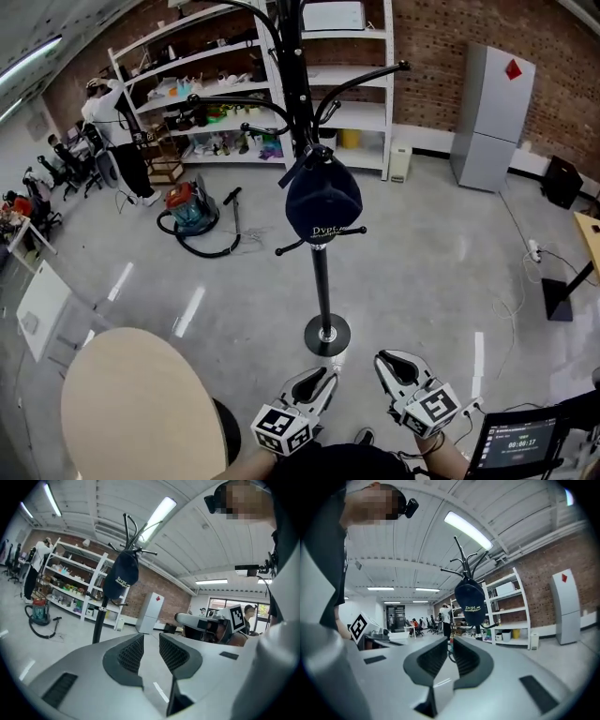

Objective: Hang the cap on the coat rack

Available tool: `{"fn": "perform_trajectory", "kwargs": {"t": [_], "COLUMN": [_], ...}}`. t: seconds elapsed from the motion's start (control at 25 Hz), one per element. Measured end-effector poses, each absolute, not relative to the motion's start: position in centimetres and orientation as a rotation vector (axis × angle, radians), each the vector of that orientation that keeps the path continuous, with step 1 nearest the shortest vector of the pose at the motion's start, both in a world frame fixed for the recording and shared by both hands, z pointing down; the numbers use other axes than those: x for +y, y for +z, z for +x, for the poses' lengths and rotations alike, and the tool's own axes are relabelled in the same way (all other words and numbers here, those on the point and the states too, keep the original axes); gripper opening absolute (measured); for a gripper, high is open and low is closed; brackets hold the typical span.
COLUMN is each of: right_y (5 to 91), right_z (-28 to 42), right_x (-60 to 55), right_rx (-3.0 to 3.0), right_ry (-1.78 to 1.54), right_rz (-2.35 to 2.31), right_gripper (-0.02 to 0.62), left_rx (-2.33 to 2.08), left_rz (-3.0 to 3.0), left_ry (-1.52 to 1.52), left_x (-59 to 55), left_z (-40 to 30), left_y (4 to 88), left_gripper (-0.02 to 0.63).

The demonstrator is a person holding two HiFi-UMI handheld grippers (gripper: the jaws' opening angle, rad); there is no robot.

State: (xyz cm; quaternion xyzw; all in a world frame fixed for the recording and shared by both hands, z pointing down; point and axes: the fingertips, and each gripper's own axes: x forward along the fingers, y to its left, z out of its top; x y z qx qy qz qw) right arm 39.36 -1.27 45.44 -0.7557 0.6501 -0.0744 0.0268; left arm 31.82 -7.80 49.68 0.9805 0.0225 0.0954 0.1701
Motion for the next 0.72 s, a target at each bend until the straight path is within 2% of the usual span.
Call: {"fn": "perform_trajectory", "kwargs": {"t": [0.36,0.72], "right_y": [45.0,43.3], "right_z": [38.1,36.4], "right_x": [1.6,0.1], "right_rx": [2.174,2.171], "right_ry": [-0.153,-0.108], "right_rz": [-2.247,-2.258], "right_gripper": [0.037,0.037], "left_rx": [-0.063,-0.045], "left_rz": [2.776,2.813], "left_ry": [0.305,0.218], "left_x": [-3.3,-5.4], "left_z": [31.6,30.9], "left_y": [50.1,47.8], "left_gripper": [0.107,0.107]}}
